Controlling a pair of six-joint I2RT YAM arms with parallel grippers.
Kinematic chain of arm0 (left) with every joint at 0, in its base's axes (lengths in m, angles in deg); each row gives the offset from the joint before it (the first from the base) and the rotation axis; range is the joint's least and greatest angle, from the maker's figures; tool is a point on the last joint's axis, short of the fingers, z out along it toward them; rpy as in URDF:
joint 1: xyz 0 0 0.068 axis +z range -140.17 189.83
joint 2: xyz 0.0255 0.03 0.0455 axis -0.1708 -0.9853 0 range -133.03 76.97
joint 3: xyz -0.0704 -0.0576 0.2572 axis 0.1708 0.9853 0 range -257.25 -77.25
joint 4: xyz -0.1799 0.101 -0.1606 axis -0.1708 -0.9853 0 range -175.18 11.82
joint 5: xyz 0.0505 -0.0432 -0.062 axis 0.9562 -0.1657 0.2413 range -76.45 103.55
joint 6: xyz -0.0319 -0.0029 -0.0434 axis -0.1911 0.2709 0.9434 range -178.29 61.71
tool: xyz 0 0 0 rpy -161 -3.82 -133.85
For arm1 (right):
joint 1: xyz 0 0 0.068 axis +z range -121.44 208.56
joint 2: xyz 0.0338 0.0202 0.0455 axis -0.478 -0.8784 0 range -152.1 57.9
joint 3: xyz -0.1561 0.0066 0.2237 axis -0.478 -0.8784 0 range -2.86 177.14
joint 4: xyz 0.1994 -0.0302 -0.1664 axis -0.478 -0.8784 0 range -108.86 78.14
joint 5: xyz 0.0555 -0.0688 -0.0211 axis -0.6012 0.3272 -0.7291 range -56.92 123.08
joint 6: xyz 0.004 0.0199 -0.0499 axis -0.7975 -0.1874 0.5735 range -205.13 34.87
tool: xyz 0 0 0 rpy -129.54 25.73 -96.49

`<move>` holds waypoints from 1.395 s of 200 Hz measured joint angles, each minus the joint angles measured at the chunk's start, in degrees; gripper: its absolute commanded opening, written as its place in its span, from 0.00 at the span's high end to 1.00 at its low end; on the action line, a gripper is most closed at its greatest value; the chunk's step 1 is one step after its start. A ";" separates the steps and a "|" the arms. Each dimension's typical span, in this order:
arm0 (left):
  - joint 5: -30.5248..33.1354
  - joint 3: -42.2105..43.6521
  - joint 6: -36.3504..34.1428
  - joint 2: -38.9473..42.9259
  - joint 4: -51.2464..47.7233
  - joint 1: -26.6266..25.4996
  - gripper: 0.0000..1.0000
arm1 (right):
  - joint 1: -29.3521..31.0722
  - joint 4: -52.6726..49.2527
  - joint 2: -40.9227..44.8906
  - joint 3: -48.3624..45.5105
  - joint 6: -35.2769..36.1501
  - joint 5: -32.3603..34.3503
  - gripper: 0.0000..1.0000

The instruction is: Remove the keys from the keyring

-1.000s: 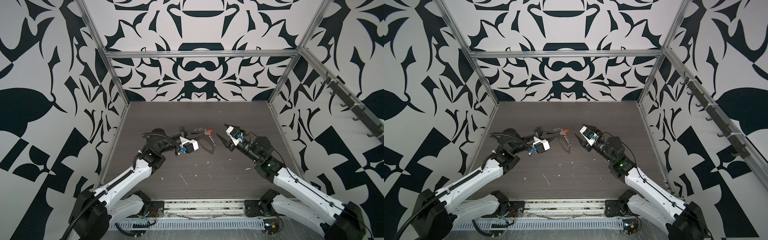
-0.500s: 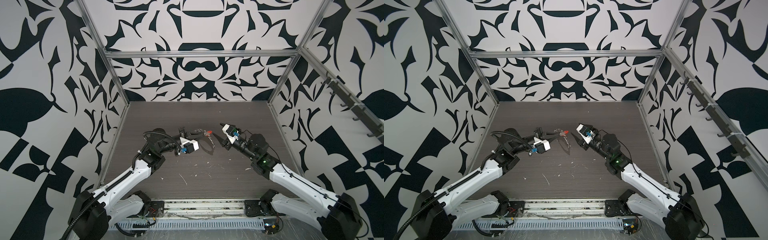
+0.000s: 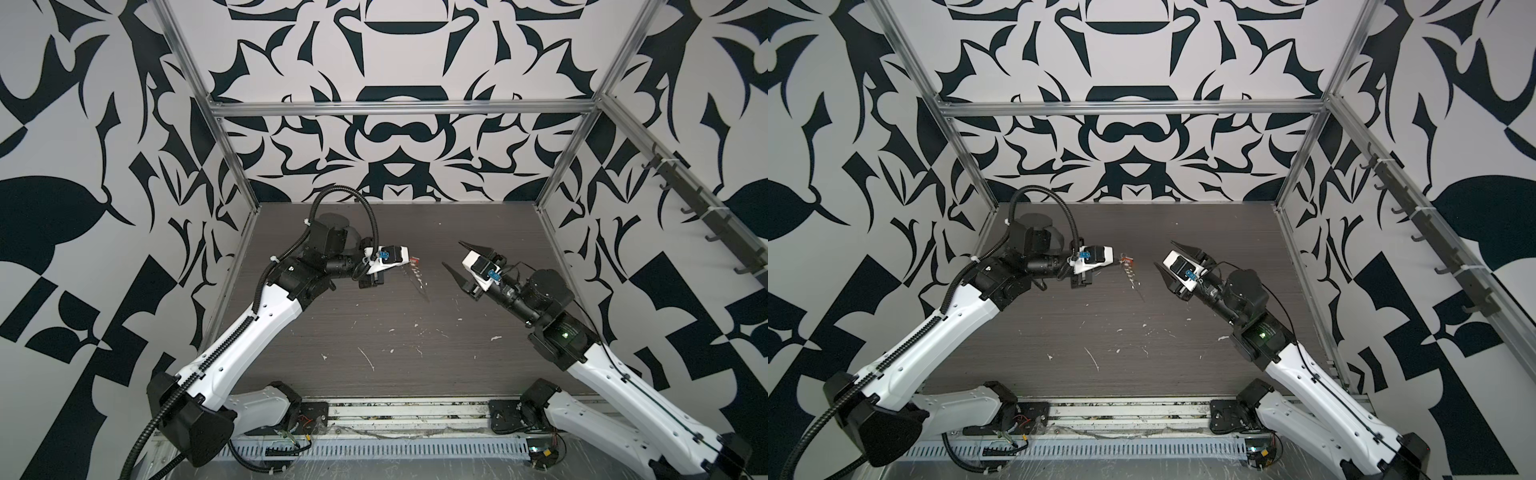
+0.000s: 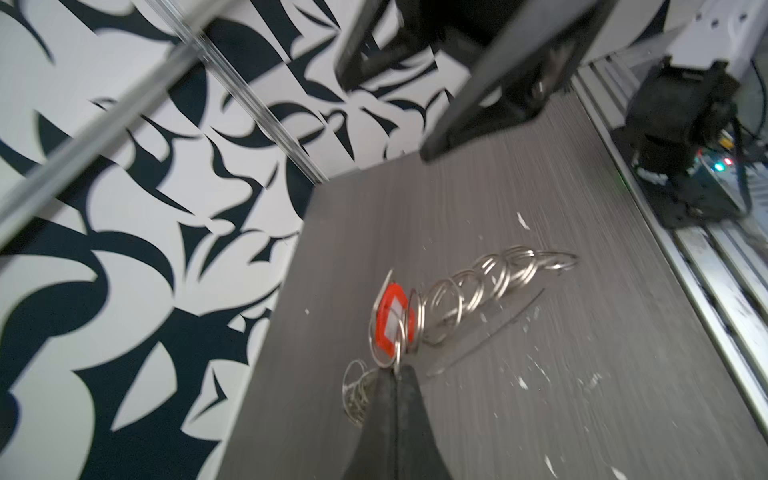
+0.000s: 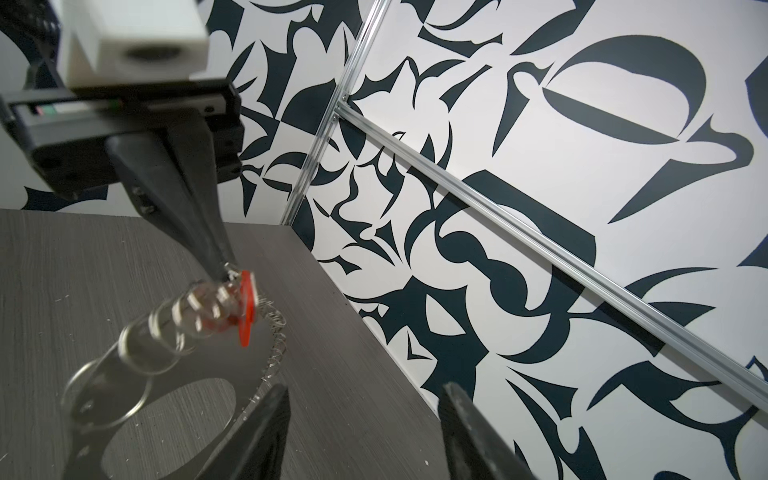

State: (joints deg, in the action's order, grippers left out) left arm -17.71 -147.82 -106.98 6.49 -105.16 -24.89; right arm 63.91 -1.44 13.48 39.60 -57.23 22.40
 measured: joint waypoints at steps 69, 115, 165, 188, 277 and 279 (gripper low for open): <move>3.96 4.57 -5.81 -1.05 -15.67 -3.85 1.00 | 0.02 7.02 -1.79 -12.66 -10.93 -7.37 0.72; 8.63 12.79 -6.23 -0.37 -13.14 -7.41 1.00 | 4.00 15.06 -7.65 -18.21 -18.60 -10.84 0.77; 9.99 12.87 -6.47 -1.07 -9.25 -7.43 1.00 | 8.52 21.09 -9.16 -18.60 -20.46 -12.33 0.79; 10.05 13.07 -6.47 -1.25 -7.98 -7.41 1.00 | 10.19 22.25 -10.84 -18.80 -21.00 -12.70 0.80; 7.41 13.07 -5.99 -1.27 -6.88 -7.41 1.00 | 12.52 24.68 -17.16 -18.97 -20.31 -13.05 0.73; 7.41 13.07 -5.99 -1.27 -6.88 -7.41 1.00 | 12.52 24.61 -17.16 -18.97 -20.20 -13.07 0.73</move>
State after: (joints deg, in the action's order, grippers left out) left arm -10.31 -134.75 -112.97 5.22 -112.05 -32.30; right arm 76.43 23.17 -3.68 20.63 -77.42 9.33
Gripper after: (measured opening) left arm 0.039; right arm 0.266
